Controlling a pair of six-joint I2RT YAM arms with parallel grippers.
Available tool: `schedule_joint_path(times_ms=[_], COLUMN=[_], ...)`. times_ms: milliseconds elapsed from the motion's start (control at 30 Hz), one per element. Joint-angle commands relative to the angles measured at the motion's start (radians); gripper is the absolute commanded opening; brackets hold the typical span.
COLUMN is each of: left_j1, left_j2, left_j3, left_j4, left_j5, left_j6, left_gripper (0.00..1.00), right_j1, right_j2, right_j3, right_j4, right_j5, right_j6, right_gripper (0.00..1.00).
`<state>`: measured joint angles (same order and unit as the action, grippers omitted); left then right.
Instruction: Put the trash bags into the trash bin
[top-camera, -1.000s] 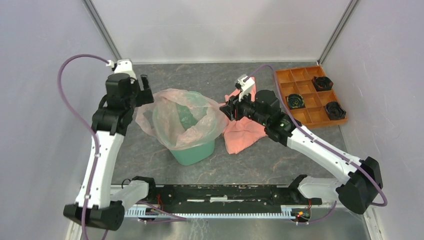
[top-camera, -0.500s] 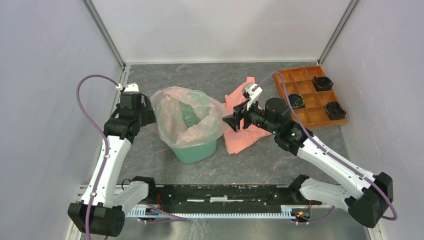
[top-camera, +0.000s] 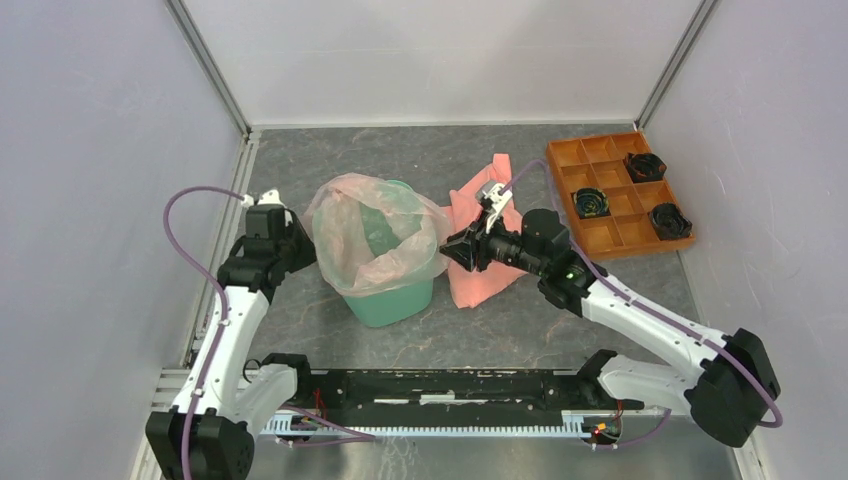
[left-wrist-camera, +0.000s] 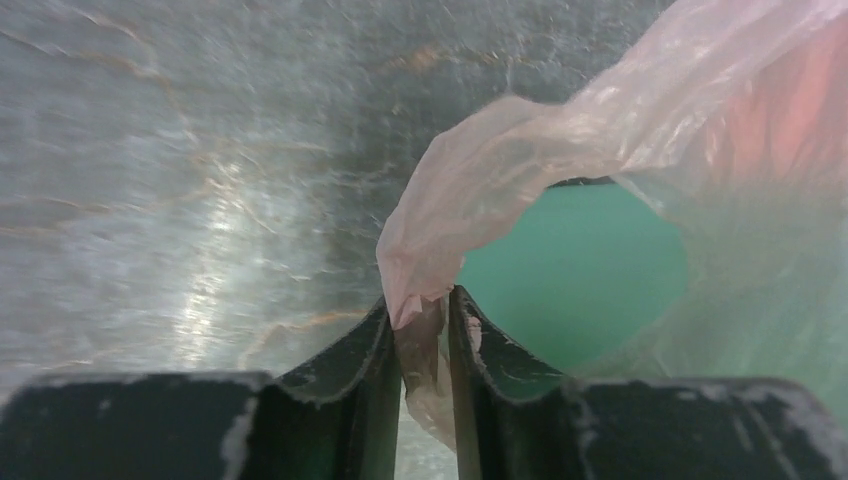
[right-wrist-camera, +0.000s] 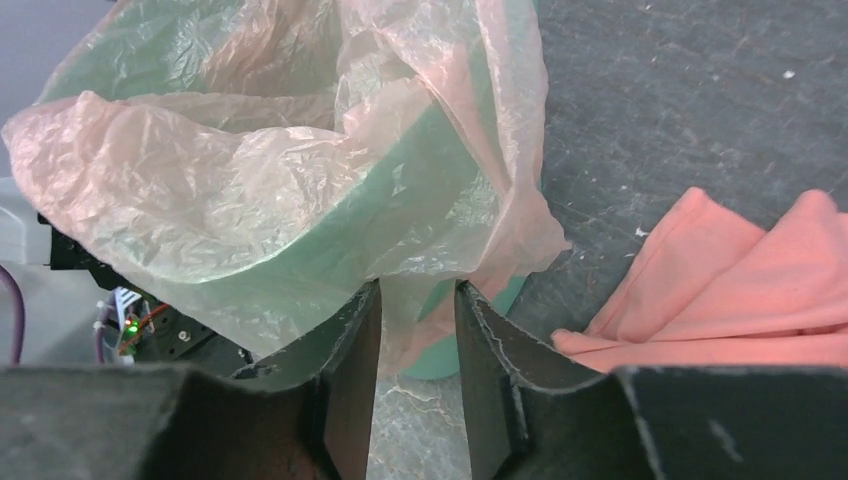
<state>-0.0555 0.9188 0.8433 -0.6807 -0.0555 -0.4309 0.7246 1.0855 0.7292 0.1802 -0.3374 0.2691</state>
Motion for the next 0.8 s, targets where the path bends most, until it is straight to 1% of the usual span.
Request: schedule_joint_path(times_ms=[0,133,233,300,400,533,667,733,767], left_j1=[0.005,0.005,0.005,0.006,0.005,0.005,0.005,0.005,0.006], left_j2=[-0.039,-0.072,-0.109,-0.143,-0.205,-0.258,-0.286,-0.299,-0.307], left_j3=[-0.099,-0.177,-0.232,-0.284,-0.382,-0.465,-0.473,-0.465,-0.466], left_j4=[0.134,0.153,0.153,0.160,0.200,0.237,0.211,0.169,0.150], left_j5=[0.129,0.137,0.137,0.136,0.156,0.158,0.141,0.125,0.121], left_j6=[-0.159,-0.218,-0.280,-0.352,-0.474,-0.580,-0.612,-0.620,-0.629], left_gripper=[0.27,0.20,0.09,0.04,0.02,0.02,0.02,0.02,0.02], right_j1=[-0.002,-0.001,-0.001,-0.001,-0.002,-0.001,-0.001,-0.001,-0.001], right_j2=[0.046,0.069,0.082,0.100,0.125,0.118,0.088,0.064,0.053], right_j3=[-0.013,-0.020,-0.048,-0.073,-0.085,-0.056,0.017,0.017,-0.007], right_j4=[0.101,0.112,0.133,0.164,0.172,0.090,-0.081,-0.112,-0.092], right_j5=[-0.021,-0.025,-0.025,-0.039,-0.053,-0.007,0.101,0.136,0.138], right_j6=[0.053,0.058,0.075,0.099,0.111,0.061,-0.043,-0.075,-0.063], right_gripper=[0.35,0.28,0.24,0.23,0.22,0.23,0.24,0.27,0.28])
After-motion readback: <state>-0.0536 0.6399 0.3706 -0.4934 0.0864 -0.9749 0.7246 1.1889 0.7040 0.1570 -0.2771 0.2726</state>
